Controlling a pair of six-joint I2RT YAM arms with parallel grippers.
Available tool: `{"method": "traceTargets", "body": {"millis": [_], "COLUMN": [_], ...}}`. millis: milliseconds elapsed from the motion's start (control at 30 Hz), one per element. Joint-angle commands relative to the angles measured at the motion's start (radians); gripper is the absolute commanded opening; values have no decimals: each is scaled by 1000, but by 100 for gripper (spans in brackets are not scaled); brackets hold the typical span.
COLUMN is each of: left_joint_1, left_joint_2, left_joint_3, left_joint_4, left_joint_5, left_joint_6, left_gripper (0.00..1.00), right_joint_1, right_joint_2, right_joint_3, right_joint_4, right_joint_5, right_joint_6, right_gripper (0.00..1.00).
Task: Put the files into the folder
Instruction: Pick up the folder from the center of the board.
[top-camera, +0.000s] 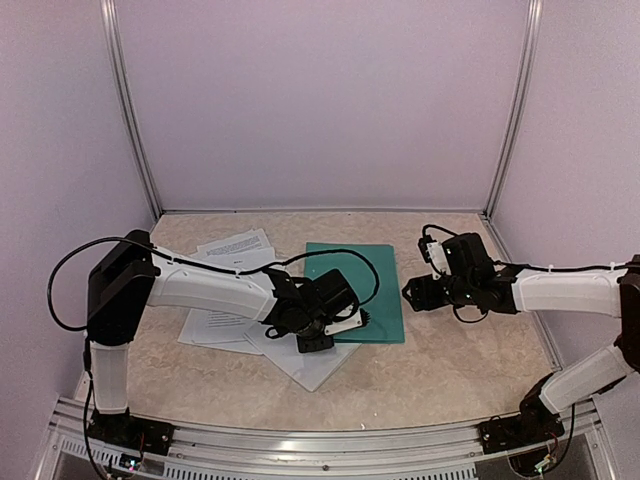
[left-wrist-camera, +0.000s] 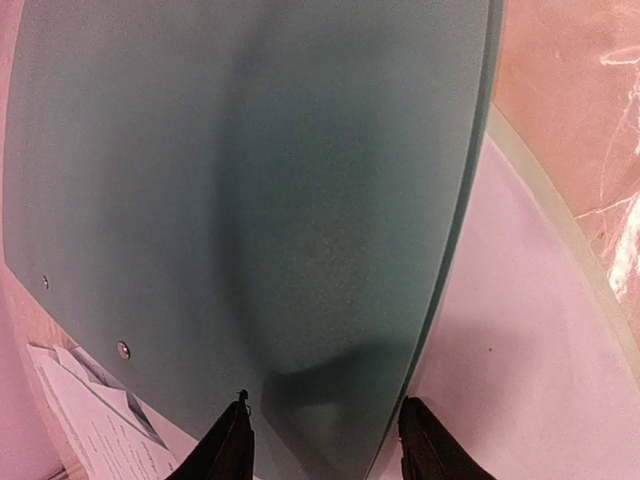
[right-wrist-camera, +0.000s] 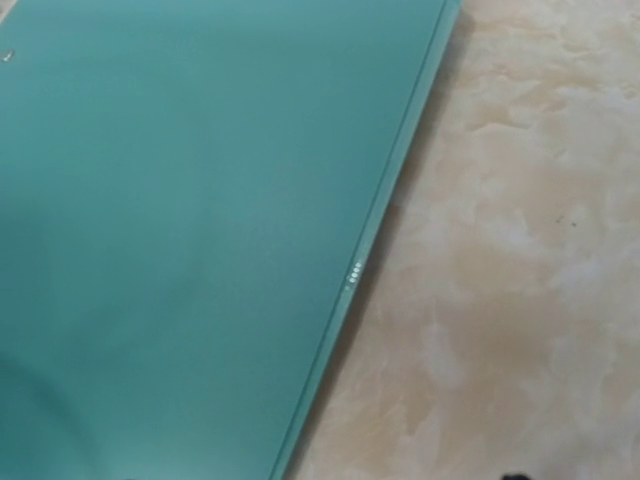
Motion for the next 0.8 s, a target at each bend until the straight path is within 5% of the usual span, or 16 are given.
{"method": "traceTargets", "body": {"millis": [0,767], "left_joint_1": [-6,-34], "left_joint_2": [12,49], "left_joint_3": [15,-62], "left_joint_4": [3,166], "left_joint_5": [-24,-154], "left_joint_6": [14,119], "left_gripper": [46,43], "right_joint_1": [-9,-9], "right_joint_2": [12,21], "right_joint_3": [-15,-24], "right_joint_4": [28,48], "right_joint_5": [-26,-74], "right_joint_6": [13,30], "right_gripper": [75,74]}}
